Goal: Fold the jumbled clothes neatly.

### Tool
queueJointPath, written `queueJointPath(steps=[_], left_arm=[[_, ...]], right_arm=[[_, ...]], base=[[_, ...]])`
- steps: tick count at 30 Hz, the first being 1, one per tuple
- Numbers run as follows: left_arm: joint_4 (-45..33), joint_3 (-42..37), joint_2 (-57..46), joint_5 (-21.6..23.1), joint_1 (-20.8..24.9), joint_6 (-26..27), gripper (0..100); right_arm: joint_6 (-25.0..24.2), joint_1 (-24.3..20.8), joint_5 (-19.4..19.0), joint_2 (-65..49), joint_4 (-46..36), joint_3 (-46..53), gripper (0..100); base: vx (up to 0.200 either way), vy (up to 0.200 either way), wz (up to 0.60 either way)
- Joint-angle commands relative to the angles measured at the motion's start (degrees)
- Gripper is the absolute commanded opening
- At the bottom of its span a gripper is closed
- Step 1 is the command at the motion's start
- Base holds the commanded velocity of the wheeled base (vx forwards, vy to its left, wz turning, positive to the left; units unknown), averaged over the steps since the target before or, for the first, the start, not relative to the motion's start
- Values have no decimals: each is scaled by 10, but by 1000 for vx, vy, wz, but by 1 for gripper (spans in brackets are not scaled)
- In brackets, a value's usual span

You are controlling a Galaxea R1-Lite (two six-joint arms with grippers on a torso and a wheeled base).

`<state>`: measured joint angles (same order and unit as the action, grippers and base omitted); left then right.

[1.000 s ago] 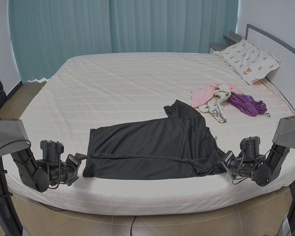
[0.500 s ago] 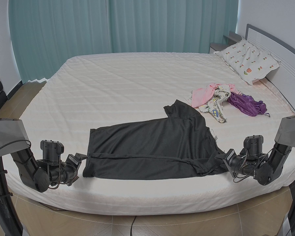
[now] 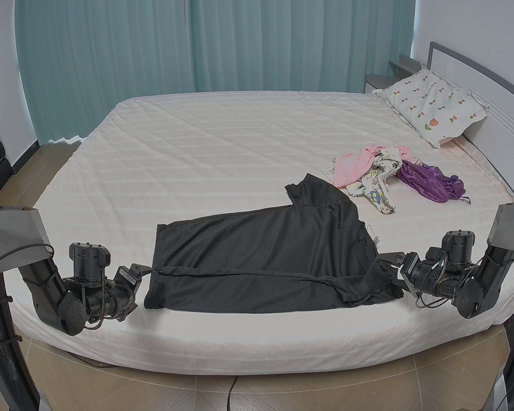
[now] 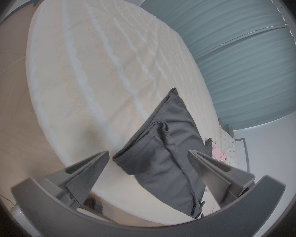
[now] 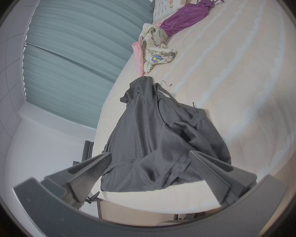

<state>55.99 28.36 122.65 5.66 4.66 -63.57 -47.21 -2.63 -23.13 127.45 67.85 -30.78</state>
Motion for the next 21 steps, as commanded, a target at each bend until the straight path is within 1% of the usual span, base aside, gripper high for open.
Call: queueJointPath(steps=[1, 3, 4, 5, 6, 8, 13, 15, 17, 21], left_arm=[[22, -13, -5, -2, 1, -1, 100], [32, -16, -5, -2, 1, -1, 100], [56, -30, -6, 0, 0, -1, 100], [56, -30, -6, 0, 0, -1, 100], [83, -42, -7, 1, 0, -1, 100], [99, -49, -5, 1, 2, 0, 100], [100, -44, -2, 3, 10, 2, 100], [100, -43, -2, 9, 11, 2, 100], [100, -38, -6, 27, 11, 3, 100], [101, -30, -3, 30, 11, 5, 100]], right_arm=[[-2, 4, -4, 16, 11, -8, 100], [-4, 4, -4, 13, 16, -4, 100], [-8, 4, 2, 5, 29, 7, 100], [-8, 4, 2, 5, 29, 7, 100], [-9, 6, 1, -14, 44, 23, 100], [-8, 11, 0, -28, 50, 35, 100], [-8, 11, 2, -28, 50, 41, 100], [-8, 11, 1, -27, 51, 45, 100], [-7, 11, 2, -27, 51, 47, 100], [-6, 11, 2, -23, 56, 49, 100]], base=[[0, 0, 0], [0, 0, 0], [0, 0, 0], [0, 0, 0], [0, 0, 0], [200, 0, 0], [200, 0, 0], [200, 0, 0], [200, 0, 0], [200, 0, 0]])
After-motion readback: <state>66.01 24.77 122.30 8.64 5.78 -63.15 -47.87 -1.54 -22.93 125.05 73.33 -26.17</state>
